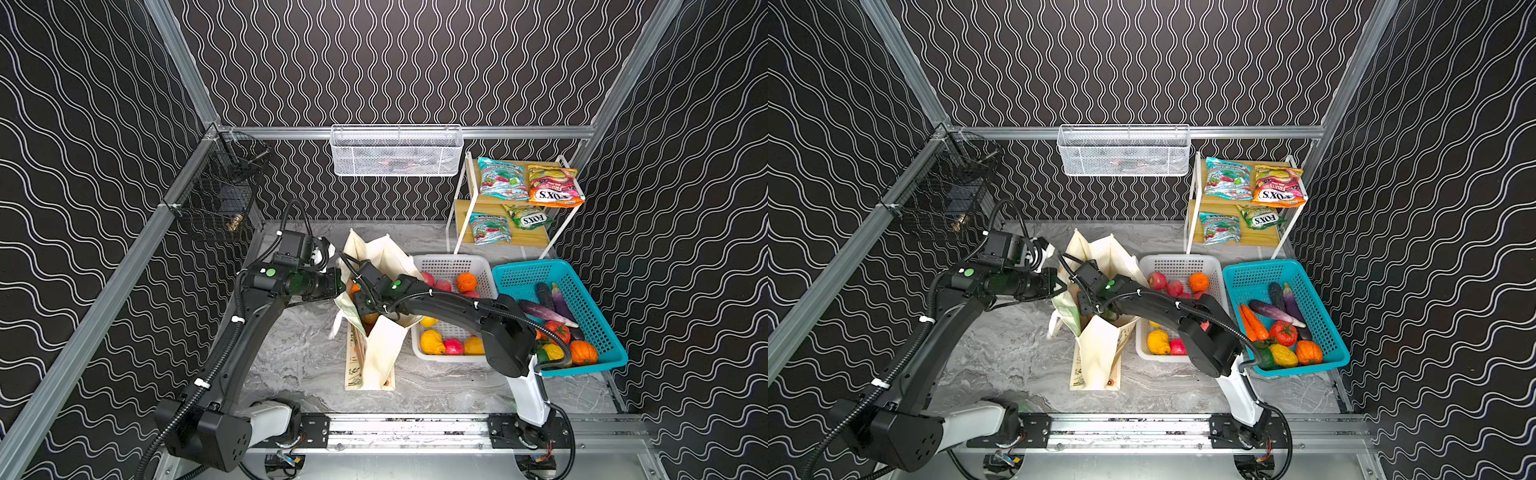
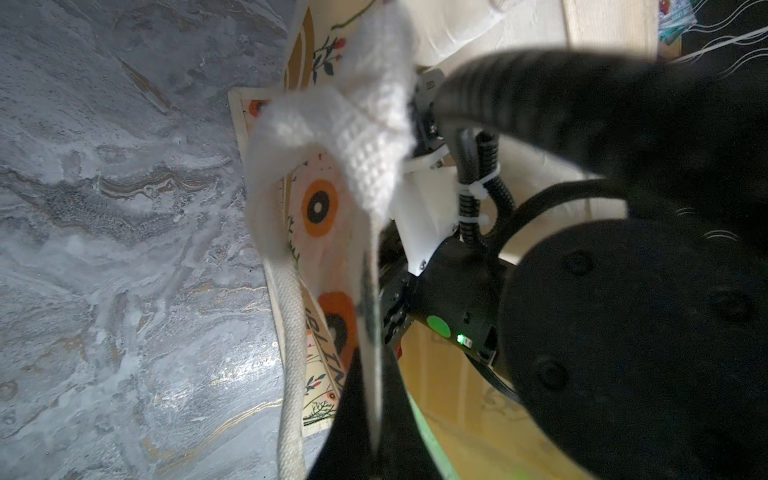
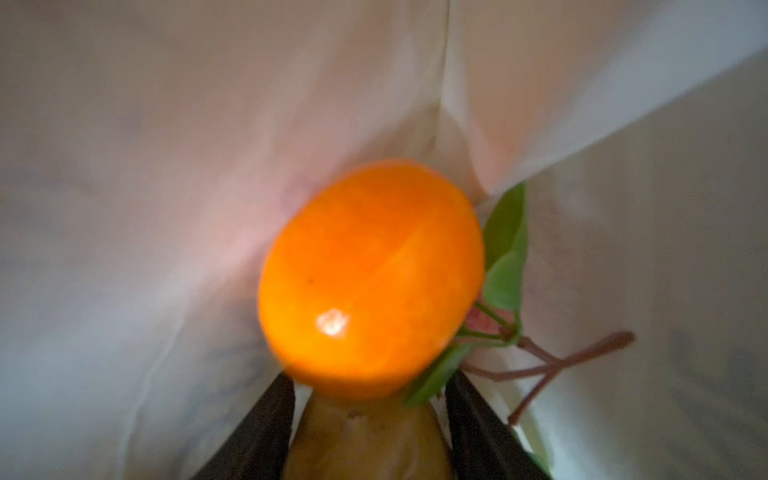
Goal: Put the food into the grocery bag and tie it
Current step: 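Lower the potato into the tote with the right gripper, then open the right gripper to release the potato and withdraw toward the baskets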
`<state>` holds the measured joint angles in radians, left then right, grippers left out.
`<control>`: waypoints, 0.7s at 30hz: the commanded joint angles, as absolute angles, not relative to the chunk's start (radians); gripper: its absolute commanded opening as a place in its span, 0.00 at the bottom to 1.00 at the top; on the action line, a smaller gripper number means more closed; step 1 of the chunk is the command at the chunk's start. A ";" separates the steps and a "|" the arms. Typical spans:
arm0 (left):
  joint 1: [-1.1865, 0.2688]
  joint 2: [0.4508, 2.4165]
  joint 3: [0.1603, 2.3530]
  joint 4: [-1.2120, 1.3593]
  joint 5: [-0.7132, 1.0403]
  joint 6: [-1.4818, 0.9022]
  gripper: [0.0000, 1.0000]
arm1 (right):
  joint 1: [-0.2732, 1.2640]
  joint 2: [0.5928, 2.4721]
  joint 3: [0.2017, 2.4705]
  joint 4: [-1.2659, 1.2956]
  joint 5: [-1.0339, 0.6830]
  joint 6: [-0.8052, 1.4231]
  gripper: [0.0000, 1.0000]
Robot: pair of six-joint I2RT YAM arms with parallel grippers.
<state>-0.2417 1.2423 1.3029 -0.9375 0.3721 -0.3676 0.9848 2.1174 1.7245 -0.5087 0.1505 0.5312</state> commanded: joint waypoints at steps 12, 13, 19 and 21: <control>-0.241 1.234 1.304 -0.933 0.367 -0.352 0.00 | 0.987 2.112 1.727 -0.533 0.156 0.538 0.95; -0.241 1.235 1.304 -0.933 0.366 -0.352 0.00 | 0.987 2.105 1.729 -0.534 0.162 0.540 0.99; -0.239 1.234 1.301 -0.930 0.367 -0.358 0.00 | 0.988 2.048 1.743 -0.538 0.189 0.535 0.99; -0.240 1.236 1.299 -0.928 0.368 -0.359 0.00 | 0.988 2.025 1.758 -0.549 0.200 0.533 0.99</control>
<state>-0.2417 1.2373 1.3018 -0.9398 0.3656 -0.3672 0.9848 2.0560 1.7382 -0.5419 0.1757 0.5346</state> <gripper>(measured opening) 0.059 0.989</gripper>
